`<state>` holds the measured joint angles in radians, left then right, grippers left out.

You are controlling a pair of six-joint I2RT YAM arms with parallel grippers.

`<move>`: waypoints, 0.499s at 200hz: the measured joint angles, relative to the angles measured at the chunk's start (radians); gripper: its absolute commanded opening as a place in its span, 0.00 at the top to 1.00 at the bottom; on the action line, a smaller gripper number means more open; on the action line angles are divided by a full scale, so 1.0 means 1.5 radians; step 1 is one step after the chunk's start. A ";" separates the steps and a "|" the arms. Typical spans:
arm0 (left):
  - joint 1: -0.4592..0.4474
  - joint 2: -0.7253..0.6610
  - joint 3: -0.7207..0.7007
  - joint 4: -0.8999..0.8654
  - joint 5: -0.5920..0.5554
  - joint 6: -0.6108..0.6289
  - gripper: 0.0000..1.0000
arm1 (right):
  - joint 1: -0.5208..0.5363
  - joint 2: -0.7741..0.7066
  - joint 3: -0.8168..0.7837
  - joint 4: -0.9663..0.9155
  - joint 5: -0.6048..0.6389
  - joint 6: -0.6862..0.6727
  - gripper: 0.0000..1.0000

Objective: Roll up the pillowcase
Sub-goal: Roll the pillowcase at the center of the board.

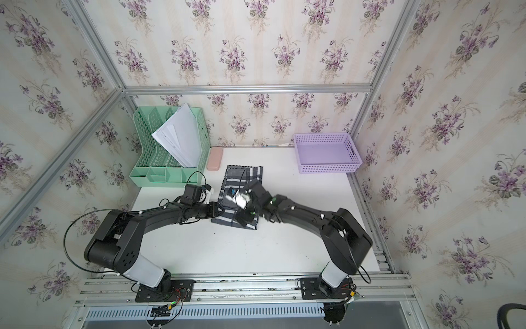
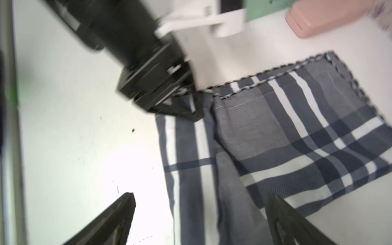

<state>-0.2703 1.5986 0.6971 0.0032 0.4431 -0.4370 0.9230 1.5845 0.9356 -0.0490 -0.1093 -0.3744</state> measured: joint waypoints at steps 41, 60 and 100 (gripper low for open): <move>0.000 0.000 0.001 -0.003 0.000 0.000 0.46 | 0.095 -0.021 -0.126 0.155 0.225 -0.107 0.00; 0.000 0.000 0.001 -0.005 0.000 0.000 0.46 | 0.105 0.011 -0.122 0.197 0.262 -0.123 0.00; 0.000 0.000 0.005 -0.011 -0.002 0.000 0.46 | 0.105 0.088 -0.099 0.203 0.286 -0.137 0.00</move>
<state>-0.2707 1.5986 0.7048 -0.0132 0.4404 -0.4374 1.0809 1.7168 0.7872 0.2562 0.3195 -0.5800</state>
